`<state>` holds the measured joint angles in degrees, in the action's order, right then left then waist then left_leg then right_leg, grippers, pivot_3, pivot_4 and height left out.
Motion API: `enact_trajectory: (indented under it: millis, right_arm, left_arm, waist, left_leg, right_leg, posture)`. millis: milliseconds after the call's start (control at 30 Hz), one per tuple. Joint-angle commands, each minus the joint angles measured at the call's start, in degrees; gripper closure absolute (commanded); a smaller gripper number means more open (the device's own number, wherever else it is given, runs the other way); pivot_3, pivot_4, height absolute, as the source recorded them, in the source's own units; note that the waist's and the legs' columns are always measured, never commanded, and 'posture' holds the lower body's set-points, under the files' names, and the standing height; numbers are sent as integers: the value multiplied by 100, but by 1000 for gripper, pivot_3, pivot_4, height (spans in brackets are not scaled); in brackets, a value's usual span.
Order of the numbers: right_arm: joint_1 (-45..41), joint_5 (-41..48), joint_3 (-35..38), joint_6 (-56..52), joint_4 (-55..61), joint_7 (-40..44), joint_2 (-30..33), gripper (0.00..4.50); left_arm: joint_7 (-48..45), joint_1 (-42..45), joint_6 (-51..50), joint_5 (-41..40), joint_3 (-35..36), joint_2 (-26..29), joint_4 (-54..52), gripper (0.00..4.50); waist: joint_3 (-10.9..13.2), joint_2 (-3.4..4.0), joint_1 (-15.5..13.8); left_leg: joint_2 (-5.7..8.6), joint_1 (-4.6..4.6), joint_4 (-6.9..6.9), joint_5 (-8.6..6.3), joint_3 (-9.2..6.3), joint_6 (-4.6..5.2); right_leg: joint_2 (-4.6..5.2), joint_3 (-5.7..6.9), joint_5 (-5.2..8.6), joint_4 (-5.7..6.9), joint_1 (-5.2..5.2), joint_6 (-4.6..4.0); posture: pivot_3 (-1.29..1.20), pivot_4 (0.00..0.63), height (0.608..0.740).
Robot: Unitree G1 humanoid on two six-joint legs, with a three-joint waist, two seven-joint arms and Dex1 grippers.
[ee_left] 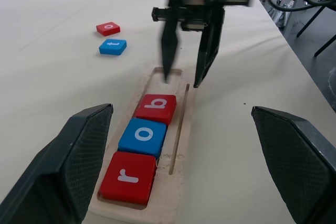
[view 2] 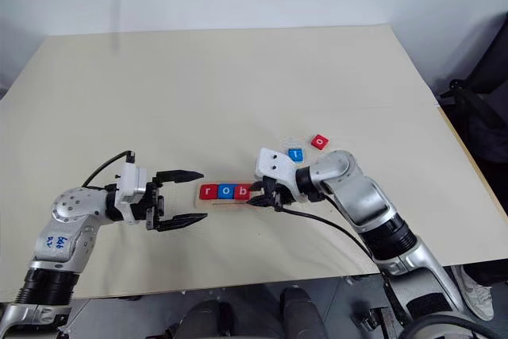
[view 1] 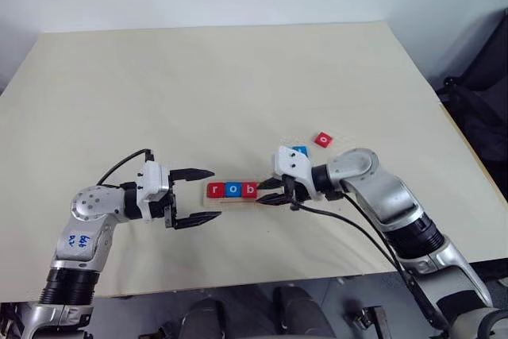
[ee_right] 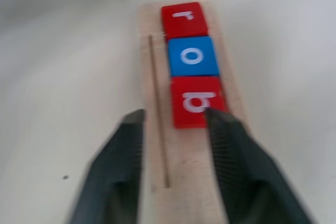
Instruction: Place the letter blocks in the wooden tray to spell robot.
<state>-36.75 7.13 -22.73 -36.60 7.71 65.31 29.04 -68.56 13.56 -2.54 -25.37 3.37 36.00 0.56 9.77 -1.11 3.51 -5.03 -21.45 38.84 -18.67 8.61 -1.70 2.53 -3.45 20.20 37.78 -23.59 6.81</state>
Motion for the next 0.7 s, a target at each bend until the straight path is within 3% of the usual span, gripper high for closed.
enact_trajectory:
  millis: [33,700]
  right_arm:
    - [30,38,-70,-34,222,-76,10,4404]
    - [-226,2,-157,-85,-301,-387,-240,4475]
  left_arm:
    - [-52,73,38,-22,22,41,-68,0]
    - [26,-5,-17,-27,42,65,-199,0]
  waist:
    - [0,0,-1]
    - [0,0,-4]
  left_leg:
    - [0,0,0,0,0,0]
    - [0,0,1,0,1,0]
  right_leg:
    - [0,0,0,0,0,0]
    - [0,1,0,-1,0,0]
  posture:
    - [0,150,740]
    - [0,150,740]
